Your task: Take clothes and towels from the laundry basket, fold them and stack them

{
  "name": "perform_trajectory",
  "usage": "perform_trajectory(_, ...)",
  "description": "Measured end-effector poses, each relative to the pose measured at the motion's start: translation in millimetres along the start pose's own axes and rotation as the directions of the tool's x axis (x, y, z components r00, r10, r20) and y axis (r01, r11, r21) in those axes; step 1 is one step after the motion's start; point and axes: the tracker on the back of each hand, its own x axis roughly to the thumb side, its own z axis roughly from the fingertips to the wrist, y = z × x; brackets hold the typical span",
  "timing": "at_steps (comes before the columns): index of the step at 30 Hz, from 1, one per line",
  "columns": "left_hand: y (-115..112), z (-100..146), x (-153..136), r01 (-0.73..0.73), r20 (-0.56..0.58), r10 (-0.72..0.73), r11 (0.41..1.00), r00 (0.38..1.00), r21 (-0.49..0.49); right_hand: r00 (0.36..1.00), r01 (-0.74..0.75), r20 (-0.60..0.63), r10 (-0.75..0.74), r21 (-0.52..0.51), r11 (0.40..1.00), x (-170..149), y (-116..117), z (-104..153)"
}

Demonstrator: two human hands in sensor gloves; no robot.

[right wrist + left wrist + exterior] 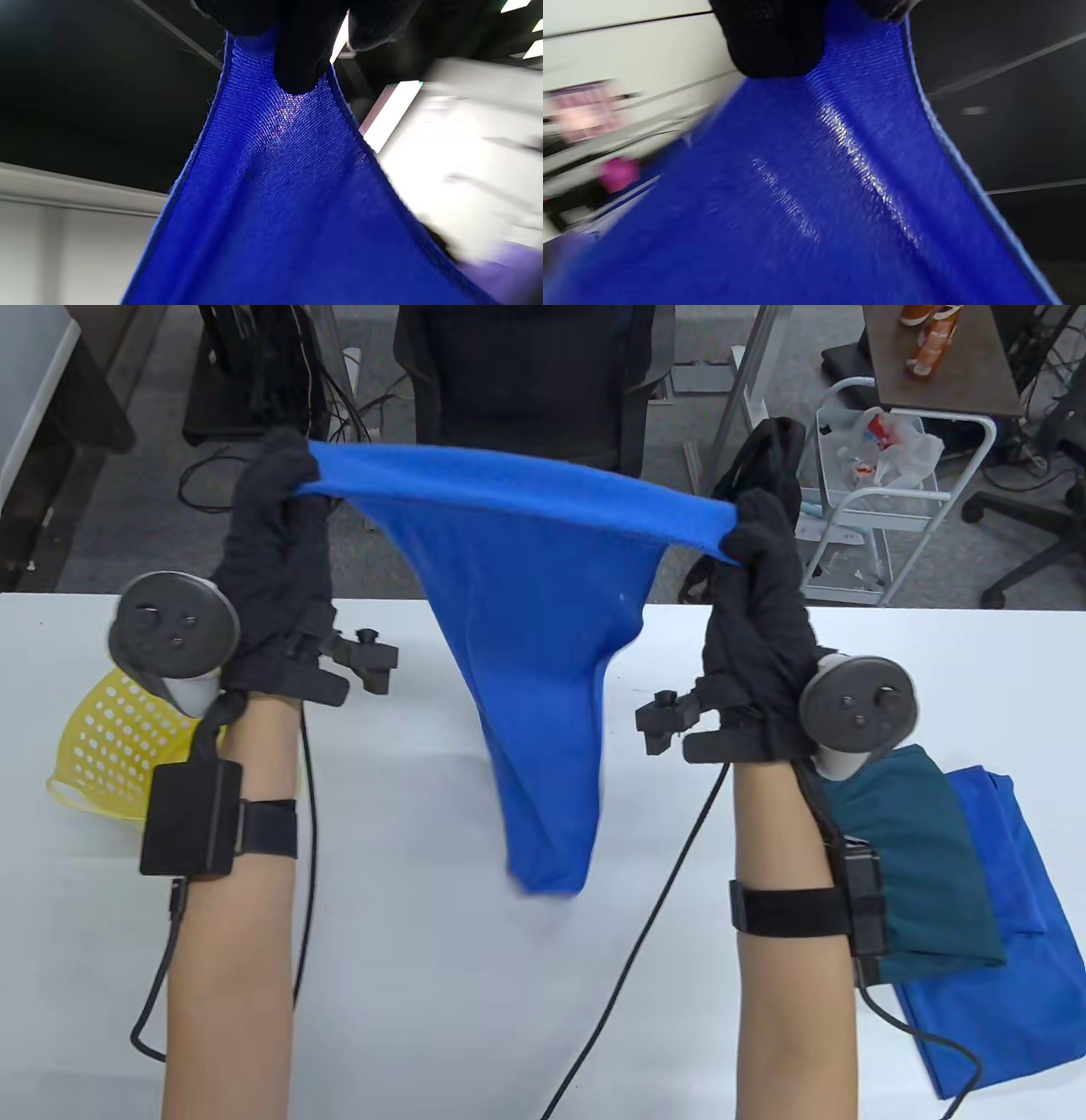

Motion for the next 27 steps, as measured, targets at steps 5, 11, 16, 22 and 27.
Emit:
perform_trajectory(5,7.1,51.9,0.1,0.068,0.056,-0.064,0.994,0.996,-0.086,0.999,-0.042,0.006,0.042,0.029,0.999,-12.9,-11.8,43.8)
perform_trajectory(11,-32.5,192.9,-44.7,0.201,-0.170,-0.317,0.851,0.933,-0.485,0.936,-0.082,-0.313,0.160,0.249,0.965,-79.6,-17.2,174.1)
perform_trajectory(16,-37.6,273.6,-60.0,0.027,-0.330,-0.313,0.761,0.890,-0.648,0.847,-0.112,-0.391,0.360,0.531,0.840,-99.0,-30.0,243.4)
perform_trajectory(22,-37.3,303.2,-68.2,-0.041,-0.384,-0.287,0.754,0.878,-0.656,0.828,-0.054,-0.446,0.339,0.539,0.841,-108.4,-31.6,277.6)
perform_trajectory(27,-38.8,315.3,-83.9,-0.213,-0.472,-0.141,0.756,0.870,-0.619,0.846,0.084,-0.487,0.215,0.522,0.849,-117.5,-34.8,284.1)
